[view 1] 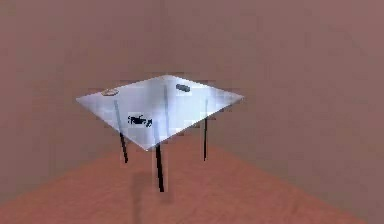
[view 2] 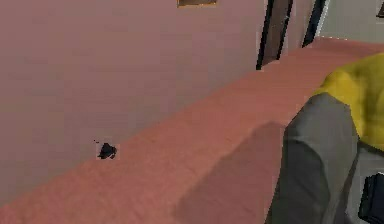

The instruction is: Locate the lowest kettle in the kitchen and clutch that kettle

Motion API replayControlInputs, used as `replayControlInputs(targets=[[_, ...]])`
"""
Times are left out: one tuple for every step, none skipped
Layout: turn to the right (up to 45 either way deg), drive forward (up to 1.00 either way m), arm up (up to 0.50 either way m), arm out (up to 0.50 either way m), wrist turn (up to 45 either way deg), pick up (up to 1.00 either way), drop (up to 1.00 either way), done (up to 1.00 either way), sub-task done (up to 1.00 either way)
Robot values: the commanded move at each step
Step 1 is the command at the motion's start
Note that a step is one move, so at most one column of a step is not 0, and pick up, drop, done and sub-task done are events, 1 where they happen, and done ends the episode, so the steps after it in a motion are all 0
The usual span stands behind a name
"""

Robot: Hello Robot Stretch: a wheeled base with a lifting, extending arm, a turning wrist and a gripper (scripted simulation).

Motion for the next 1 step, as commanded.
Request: replayControlInputs(targets=[[45.0, 0.0, 0.0, 0.0, 0.0, 0.0, 0.0, 0.0, 0.0]])
